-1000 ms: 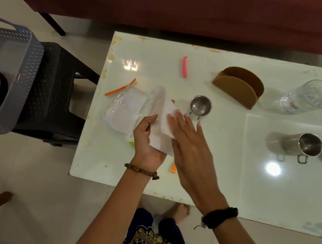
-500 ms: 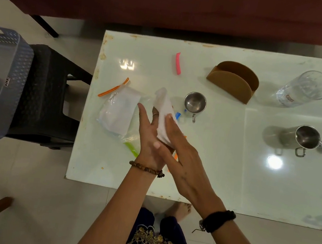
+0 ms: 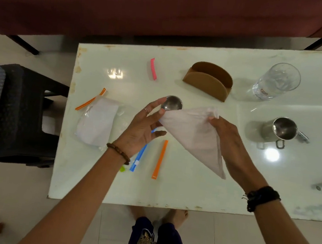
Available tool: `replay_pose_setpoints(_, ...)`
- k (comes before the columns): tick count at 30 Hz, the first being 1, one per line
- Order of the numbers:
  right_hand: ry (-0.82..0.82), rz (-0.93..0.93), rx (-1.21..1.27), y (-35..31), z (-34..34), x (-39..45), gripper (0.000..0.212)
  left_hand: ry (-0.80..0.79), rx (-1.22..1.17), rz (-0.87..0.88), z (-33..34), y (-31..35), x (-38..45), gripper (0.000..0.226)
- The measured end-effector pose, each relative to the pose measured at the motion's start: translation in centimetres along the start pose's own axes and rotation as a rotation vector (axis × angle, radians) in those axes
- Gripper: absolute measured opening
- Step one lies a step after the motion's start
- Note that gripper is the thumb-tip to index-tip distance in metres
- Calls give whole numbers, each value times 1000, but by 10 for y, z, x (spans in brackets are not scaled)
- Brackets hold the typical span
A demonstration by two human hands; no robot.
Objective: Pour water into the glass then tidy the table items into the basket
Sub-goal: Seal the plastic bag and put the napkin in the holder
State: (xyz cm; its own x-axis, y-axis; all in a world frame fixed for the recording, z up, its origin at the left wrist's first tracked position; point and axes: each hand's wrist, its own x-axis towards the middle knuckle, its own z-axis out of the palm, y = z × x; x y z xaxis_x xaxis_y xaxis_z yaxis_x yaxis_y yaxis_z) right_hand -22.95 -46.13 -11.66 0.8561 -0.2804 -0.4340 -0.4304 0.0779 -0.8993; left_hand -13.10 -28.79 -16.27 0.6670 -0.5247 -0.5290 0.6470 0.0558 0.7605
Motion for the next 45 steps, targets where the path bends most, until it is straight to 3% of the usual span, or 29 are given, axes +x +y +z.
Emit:
replay_pose_setpoints(3, -11, 65, -62, 5, -16, 9, 24, -57, 173, 46, -2, 7, 14, 27)
replay_pose_setpoints(6, -135, 71, -29, 2, -36, 22, 14, -18, 407, 99, 11, 15, 38, 24)
replay_pose_setpoints(8, -172, 29, -105, 0, -50, 35, 32, -7, 494, 131, 23, 22, 52, 23)
replay_pose_setpoints(10, -96, -10, -274, -4, -62, 50, 45, -29, 598, 178, 34, 32, 68, 24)
replay_pose_setpoints(12, 14, -97, -470, -9, -71, 65, 43, -59, 749, 218, 44, 43, 85, 28)
replay_pose_setpoints(16, 180, -372, -657, -18, -76, 91, 13, 23, 1093, 369, 57, 55, 120, 21)
replay_pose_setpoints(19, 232, -430, -707, -17, -73, 112, 6, 209, 1139, 519, 63, 60, 142, 10)
replay_pose_setpoints(22, 318, -466, -754, -11, -67, 134, 13, 369, 1066, 514, 64, 61, 162, 10)
replay_pose_setpoints(29, 335, -390, -749, 11, -62, 158, 17, 436, 1192, 351, 49, 44, 196, 13)
replay_pose_setpoints(34, 316, -331, -641, 23, -64, 160, 19, 438, 1042, 250, 49, 28, 202, 17)
replay_pose_setpoints(37, 322, -307, -563, 26, -69, 160, 24, 559, 852, 277, 60, 19, 195, 29)
replay_pose_setpoints(41, 445, -348, -498, 26, -78, 160, 35, 791, 430, 293, 93, 7, 170, 31)
replay_pose_setpoints(43, 437, -349, -441, 24, -82, 166, 43, 765, 142, 207, 108, -4, 159, 27)
replay_pose_setpoints(45, 325, -258, -354, 23, -86, 173, 44, 651, -103, 60, 120, -15, 150, 26)
